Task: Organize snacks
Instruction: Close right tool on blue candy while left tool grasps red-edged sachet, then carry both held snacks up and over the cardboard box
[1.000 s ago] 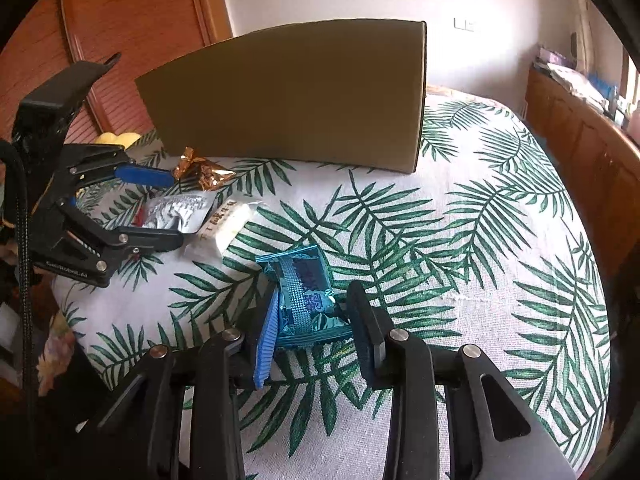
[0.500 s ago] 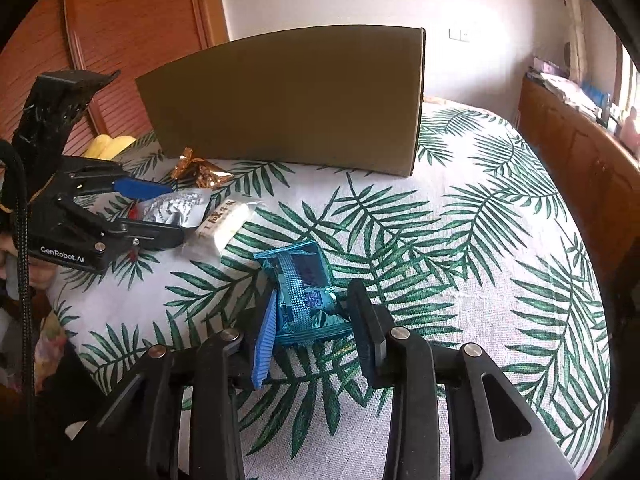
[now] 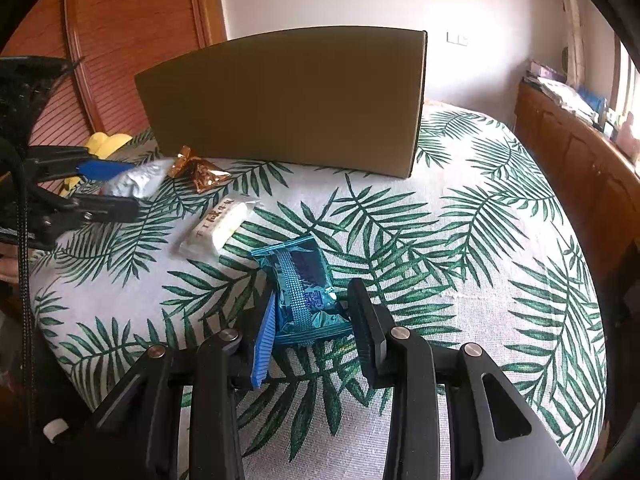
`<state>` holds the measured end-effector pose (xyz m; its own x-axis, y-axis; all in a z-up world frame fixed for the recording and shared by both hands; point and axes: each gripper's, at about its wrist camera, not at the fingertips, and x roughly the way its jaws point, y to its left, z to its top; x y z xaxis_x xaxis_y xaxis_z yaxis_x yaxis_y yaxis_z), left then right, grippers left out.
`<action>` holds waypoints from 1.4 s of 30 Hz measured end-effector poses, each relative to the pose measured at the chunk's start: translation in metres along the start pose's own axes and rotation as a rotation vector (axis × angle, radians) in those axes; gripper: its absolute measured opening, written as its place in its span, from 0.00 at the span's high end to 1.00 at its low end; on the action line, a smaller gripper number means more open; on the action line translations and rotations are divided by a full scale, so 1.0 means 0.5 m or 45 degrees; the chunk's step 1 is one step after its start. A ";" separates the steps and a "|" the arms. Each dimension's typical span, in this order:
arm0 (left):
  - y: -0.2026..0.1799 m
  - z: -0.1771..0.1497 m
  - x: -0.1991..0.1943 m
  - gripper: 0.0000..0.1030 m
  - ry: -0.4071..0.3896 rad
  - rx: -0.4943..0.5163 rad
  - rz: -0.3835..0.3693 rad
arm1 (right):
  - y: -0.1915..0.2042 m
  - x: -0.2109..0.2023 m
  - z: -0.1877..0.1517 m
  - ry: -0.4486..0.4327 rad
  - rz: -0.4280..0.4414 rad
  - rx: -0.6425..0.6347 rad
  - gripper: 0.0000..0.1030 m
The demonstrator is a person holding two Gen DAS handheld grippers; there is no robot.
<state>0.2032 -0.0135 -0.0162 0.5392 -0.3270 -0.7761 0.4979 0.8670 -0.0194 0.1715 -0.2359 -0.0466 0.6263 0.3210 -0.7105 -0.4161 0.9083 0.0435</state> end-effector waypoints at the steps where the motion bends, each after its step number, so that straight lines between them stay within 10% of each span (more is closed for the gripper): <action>1: 0.003 0.000 -0.008 0.41 -0.010 -0.009 0.004 | 0.001 0.001 0.001 0.001 -0.004 -0.001 0.68; 22: 0.060 0.012 -0.077 0.41 -0.221 -0.197 0.073 | -0.003 -0.023 0.028 -0.031 0.019 0.024 0.70; 42: 0.078 0.125 -0.158 0.41 -0.394 -0.210 0.171 | 0.015 -0.119 0.188 -0.224 0.023 -0.048 0.70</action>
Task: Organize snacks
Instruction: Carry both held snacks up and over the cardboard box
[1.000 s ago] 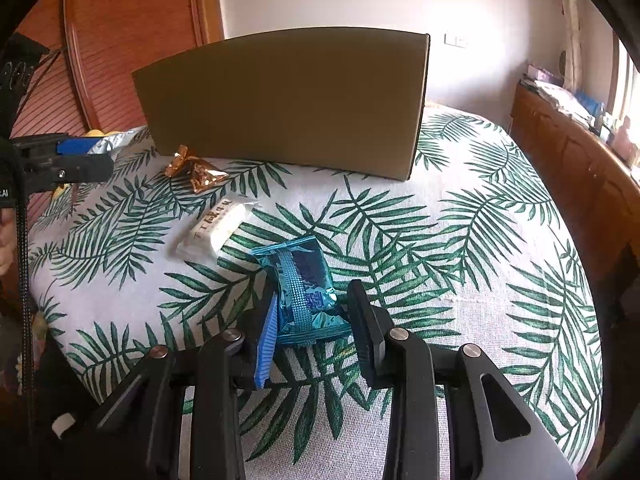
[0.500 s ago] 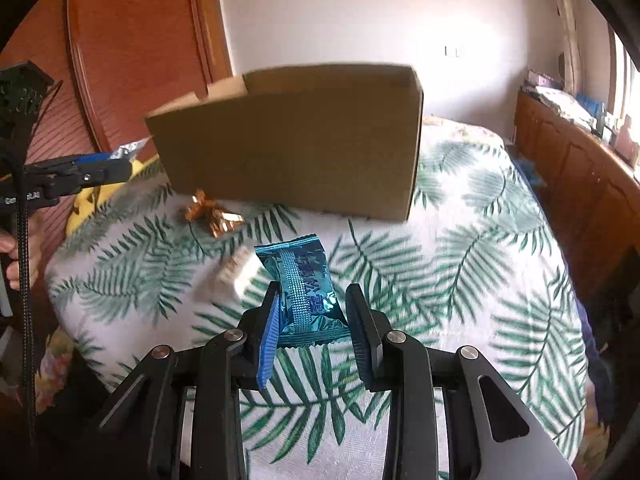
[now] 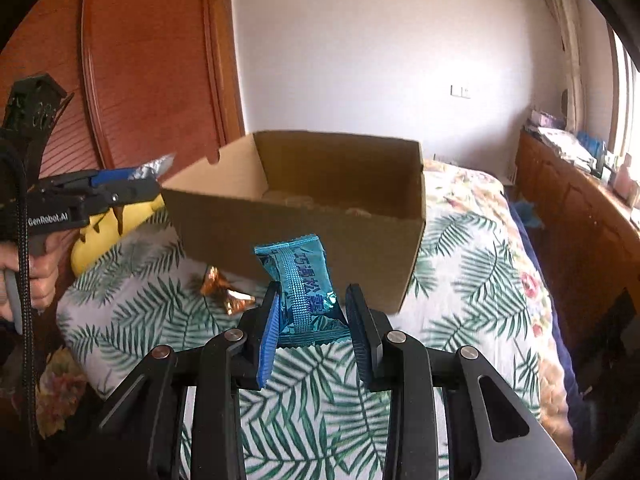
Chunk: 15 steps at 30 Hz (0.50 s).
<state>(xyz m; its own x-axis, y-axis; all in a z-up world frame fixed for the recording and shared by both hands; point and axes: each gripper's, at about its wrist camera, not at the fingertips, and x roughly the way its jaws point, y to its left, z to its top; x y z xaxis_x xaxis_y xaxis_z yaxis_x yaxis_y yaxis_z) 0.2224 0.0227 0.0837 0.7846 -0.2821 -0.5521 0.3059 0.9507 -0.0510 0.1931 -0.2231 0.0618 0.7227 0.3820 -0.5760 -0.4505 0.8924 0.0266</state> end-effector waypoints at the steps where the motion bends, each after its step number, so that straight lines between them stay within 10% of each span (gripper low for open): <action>1: 0.002 0.005 0.002 0.41 -0.004 0.000 0.006 | 0.000 0.001 0.007 -0.003 0.001 -0.001 0.70; 15: 0.034 0.054 0.044 0.41 -0.014 -0.045 0.069 | 0.008 0.048 0.093 -0.014 -0.021 -0.027 0.70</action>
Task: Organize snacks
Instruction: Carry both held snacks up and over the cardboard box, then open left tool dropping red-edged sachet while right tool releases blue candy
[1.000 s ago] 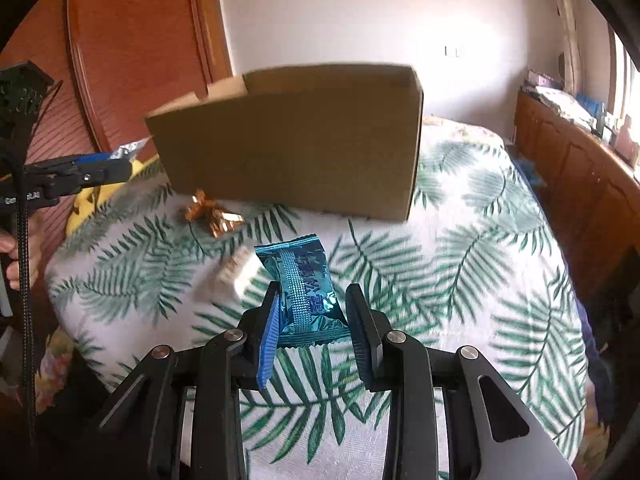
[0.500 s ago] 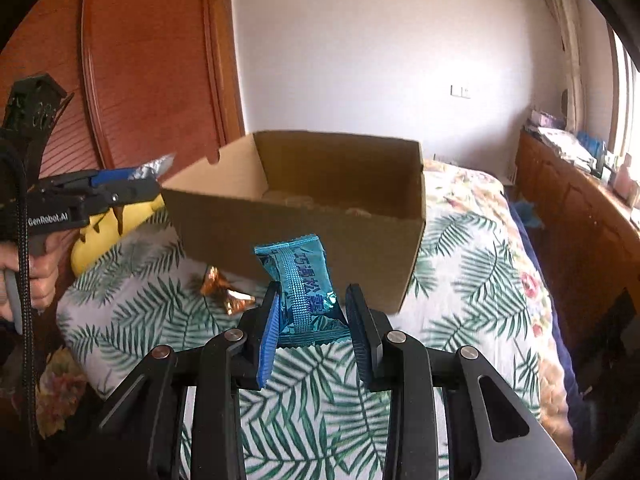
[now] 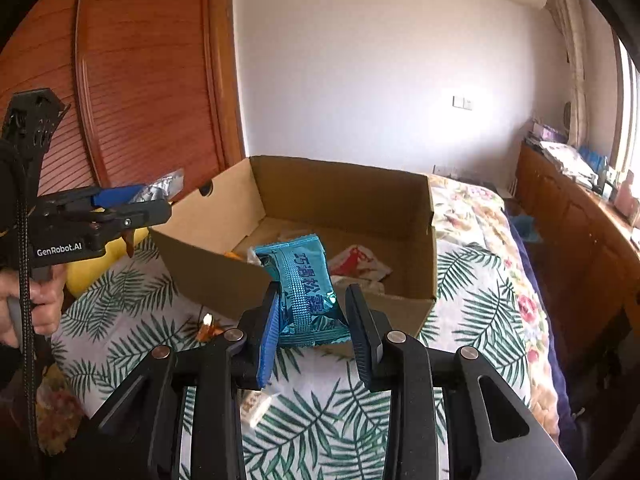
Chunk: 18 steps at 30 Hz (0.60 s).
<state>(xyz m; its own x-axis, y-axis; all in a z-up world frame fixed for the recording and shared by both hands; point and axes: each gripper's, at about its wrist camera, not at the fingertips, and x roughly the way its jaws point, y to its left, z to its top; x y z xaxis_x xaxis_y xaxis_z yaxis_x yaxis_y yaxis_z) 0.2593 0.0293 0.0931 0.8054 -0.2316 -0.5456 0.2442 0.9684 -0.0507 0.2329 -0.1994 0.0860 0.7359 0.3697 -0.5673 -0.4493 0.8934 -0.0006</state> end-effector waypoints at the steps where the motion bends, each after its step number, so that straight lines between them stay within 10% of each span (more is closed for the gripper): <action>1: 0.001 0.003 0.005 0.41 0.002 0.001 0.007 | 0.000 0.005 0.004 0.002 -0.004 -0.002 0.70; 18: 0.005 0.012 0.110 0.40 0.105 -0.100 0.016 | -0.004 0.102 0.038 0.113 -0.095 -0.054 0.70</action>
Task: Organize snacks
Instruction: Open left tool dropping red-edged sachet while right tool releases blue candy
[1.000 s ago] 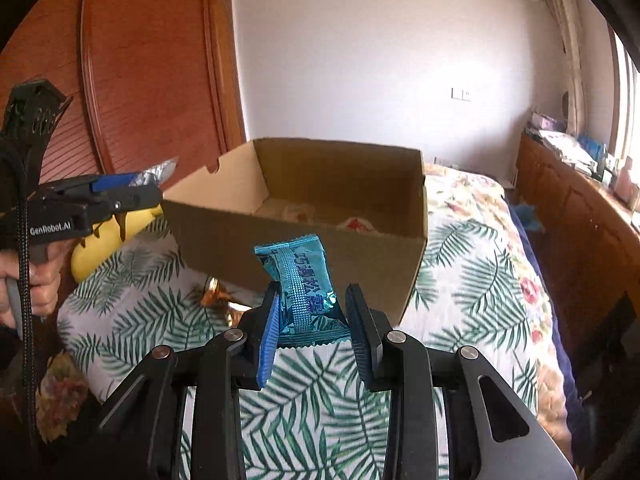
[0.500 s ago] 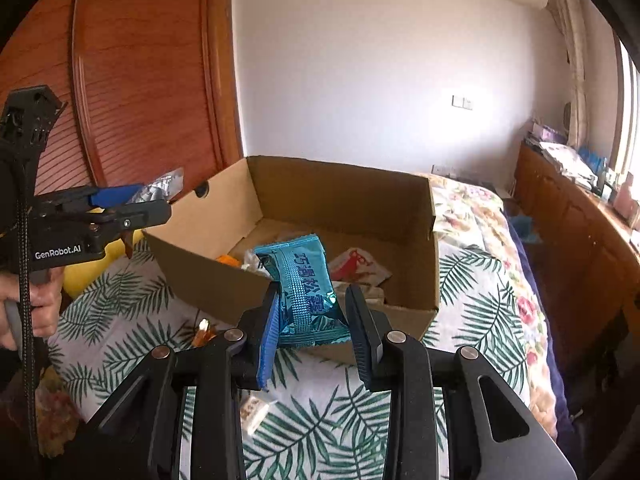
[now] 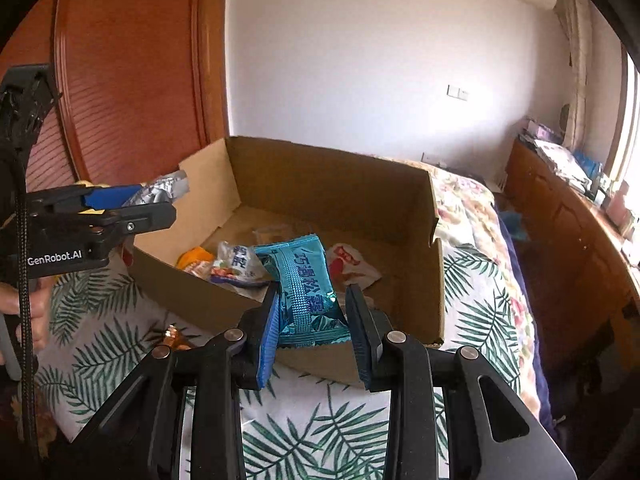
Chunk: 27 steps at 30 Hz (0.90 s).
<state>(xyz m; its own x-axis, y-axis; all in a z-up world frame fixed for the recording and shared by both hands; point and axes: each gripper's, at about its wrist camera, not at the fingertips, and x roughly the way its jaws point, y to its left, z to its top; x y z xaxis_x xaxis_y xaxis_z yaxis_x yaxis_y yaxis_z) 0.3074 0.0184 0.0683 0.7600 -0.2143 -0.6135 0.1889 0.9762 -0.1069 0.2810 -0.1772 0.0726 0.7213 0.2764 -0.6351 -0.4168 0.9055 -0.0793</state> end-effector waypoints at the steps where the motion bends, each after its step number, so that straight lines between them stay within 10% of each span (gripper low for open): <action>1: 0.000 0.001 0.005 0.40 0.006 0.001 0.003 | -0.001 0.003 0.001 0.004 -0.001 0.000 0.70; 27: -0.005 -0.006 0.023 0.33 0.017 0.043 0.006 | -0.019 0.055 0.012 0.044 -0.043 0.058 0.66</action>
<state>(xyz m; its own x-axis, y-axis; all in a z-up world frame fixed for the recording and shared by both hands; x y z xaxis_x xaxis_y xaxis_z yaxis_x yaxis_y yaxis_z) 0.3139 0.0134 0.0590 0.7528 -0.2091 -0.6242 0.2066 0.9754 -0.0776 0.3082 -0.1762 0.0602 0.7146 0.2348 -0.6589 -0.3664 0.9281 -0.0666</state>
